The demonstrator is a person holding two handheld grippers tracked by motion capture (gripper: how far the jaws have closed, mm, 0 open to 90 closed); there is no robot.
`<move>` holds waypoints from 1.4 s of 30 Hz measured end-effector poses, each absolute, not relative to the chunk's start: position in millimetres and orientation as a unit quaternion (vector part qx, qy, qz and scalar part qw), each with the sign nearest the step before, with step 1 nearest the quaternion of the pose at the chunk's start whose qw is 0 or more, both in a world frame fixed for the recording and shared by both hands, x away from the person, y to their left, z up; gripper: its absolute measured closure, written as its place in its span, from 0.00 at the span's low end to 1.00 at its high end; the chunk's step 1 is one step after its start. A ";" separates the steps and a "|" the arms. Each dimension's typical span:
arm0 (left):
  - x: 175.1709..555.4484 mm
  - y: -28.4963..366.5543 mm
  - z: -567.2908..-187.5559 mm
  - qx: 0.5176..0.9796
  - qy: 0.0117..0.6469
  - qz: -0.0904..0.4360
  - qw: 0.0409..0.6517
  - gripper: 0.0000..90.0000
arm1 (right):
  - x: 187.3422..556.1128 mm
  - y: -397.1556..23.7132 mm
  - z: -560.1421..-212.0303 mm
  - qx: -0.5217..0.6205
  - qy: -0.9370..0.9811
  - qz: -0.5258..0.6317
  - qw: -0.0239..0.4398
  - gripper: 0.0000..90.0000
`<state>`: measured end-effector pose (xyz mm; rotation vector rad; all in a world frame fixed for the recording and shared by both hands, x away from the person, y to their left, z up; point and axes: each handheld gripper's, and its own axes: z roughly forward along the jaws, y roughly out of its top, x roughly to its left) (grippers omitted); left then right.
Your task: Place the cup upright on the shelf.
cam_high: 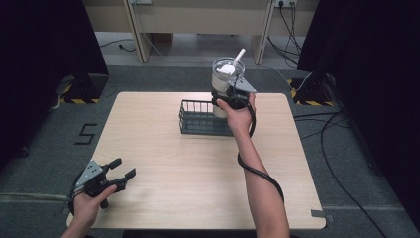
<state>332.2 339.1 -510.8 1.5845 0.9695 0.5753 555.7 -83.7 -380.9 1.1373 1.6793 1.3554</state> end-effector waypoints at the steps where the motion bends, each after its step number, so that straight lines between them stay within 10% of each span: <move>1: 332.2 339.1 -510.8 0.673 0.412 0.244 0.564 0.24 | 556.4 -83.1 -381.9 0.439 0.646 0.522 0.343 0.12; 42: 331.9 339.0 -510.5 0.674 0.409 0.243 0.565 0.24 | 566.2 -74.8 -418.5 0.448 0.670 0.494 0.327 0.12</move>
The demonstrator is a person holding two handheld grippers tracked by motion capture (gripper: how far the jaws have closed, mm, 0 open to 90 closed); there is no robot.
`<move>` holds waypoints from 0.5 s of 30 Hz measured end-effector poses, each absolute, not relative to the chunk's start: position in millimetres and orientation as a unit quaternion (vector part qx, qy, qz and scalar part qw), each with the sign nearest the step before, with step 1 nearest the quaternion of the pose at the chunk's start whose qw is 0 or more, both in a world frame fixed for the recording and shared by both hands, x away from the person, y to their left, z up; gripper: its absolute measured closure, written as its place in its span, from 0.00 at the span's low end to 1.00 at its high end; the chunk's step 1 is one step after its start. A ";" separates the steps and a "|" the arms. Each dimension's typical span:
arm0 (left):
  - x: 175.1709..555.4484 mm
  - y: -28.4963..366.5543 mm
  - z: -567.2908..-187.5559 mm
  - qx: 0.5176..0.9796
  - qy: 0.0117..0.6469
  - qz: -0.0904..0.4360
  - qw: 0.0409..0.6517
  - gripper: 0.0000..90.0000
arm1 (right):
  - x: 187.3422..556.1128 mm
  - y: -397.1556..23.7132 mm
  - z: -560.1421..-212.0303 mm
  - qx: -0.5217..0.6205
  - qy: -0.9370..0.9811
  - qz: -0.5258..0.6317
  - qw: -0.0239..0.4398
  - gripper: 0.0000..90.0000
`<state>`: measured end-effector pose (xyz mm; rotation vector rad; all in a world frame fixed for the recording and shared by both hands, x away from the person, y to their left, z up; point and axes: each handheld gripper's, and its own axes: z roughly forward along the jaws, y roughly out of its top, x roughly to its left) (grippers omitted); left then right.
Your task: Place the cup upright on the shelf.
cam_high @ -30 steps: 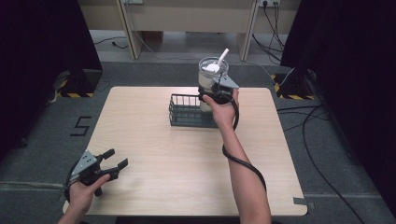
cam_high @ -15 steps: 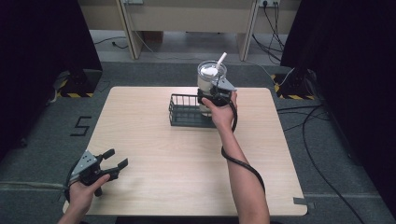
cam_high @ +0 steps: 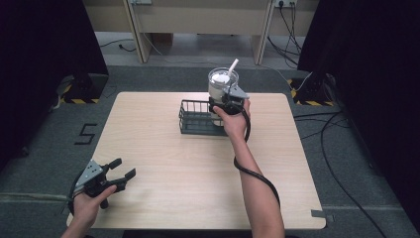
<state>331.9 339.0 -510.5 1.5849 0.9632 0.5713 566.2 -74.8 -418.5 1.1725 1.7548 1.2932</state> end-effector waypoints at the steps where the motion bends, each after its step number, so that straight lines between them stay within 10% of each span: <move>1: 332.0 339.0 -510.5 0.674 0.409 0.243 0.565 0.24 | 566.3 -74.6 -419.1 0.448 0.670 0.493 0.327 0.12; 15: 331.8 337.4 -510.4 0.676 0.406 0.242 0.565 0.24 | 564.6 -76.0 -425.8 0.439 0.669 0.499 0.331 0.11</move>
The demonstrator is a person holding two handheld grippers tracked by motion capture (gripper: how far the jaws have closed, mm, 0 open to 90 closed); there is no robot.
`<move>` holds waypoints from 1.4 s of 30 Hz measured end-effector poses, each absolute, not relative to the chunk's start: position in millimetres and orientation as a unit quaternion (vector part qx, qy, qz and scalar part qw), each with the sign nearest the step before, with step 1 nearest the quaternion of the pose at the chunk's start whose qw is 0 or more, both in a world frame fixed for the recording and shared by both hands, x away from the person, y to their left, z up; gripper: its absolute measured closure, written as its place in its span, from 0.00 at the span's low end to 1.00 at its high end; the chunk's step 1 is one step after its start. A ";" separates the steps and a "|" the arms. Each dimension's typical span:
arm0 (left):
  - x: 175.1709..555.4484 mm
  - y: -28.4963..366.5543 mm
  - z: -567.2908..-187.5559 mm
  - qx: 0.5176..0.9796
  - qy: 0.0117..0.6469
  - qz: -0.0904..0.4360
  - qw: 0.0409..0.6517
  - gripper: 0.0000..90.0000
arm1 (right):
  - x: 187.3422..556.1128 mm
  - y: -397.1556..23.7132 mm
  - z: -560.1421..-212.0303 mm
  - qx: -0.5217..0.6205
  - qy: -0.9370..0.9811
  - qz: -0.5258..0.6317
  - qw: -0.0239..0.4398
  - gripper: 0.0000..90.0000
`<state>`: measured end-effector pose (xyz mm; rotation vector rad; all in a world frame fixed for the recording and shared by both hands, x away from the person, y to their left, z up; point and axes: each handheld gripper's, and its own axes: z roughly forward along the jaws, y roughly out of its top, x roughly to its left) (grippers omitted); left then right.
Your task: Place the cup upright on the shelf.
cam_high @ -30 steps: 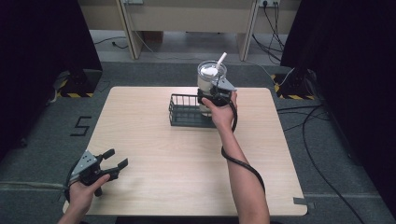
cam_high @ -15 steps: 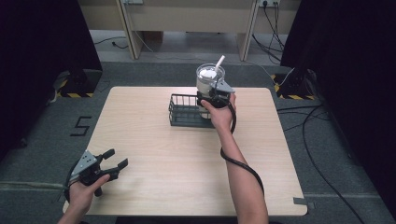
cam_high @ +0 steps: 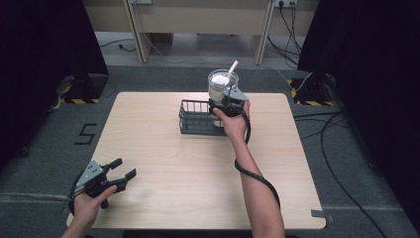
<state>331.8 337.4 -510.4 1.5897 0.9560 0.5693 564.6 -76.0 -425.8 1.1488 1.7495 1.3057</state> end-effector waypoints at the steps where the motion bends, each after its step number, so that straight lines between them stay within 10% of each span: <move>1: 331.9 337.4 -510.4 0.677 0.406 0.242 0.565 0.24 | 564.4 -76.1 -426.0 0.440 0.668 0.500 0.331 0.11; 42: 332.0 337.3 -510.5 0.677 0.406 0.243 0.564 0.24 | 546.8 -76.6 -429.5 0.447 0.650 0.504 0.352 0.10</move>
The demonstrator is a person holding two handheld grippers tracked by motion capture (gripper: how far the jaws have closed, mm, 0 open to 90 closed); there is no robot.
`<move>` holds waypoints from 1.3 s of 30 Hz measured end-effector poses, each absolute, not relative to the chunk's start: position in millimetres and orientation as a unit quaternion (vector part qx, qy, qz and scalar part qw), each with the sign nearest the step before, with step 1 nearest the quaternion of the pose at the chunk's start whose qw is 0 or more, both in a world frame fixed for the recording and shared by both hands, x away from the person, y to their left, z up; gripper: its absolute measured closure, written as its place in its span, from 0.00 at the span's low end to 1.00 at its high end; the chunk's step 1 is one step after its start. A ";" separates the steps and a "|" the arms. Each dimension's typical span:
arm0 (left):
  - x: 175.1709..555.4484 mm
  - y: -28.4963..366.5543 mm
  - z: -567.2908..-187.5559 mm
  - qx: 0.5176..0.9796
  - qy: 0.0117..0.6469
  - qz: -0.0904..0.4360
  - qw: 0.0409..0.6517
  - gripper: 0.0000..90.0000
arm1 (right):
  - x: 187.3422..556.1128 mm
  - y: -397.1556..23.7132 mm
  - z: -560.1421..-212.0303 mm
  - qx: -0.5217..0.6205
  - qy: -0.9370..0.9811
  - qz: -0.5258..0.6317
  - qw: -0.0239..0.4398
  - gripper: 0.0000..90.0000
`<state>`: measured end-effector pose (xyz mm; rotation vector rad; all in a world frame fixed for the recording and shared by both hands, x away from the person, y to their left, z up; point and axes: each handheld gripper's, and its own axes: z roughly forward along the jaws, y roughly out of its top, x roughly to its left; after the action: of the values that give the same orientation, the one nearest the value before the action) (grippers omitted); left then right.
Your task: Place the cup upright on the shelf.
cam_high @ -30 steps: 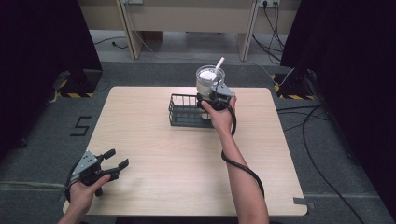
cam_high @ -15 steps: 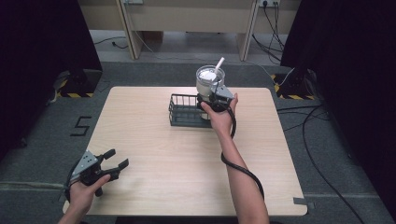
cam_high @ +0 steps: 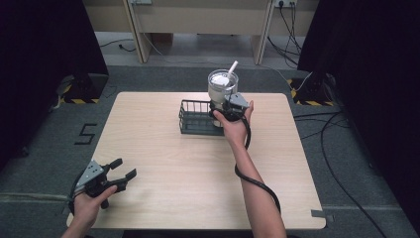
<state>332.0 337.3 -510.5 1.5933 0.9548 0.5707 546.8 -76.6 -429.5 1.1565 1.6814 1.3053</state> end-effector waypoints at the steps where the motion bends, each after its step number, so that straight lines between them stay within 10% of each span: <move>1: 332.0 337.3 -510.5 0.677 0.406 0.243 0.564 0.24 | 545.8 -76.9 -429.4 0.447 0.649 0.505 0.352 0.10; 39: 331.3 337.0 -510.6 0.680 0.405 0.245 0.560 0.24 | 489.9 -114.6 -437.6 0.449 0.662 0.494 0.340 0.13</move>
<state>331.3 337.0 -510.6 1.6016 0.9550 0.5783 489.9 -114.6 -437.6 1.1689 1.7232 1.2868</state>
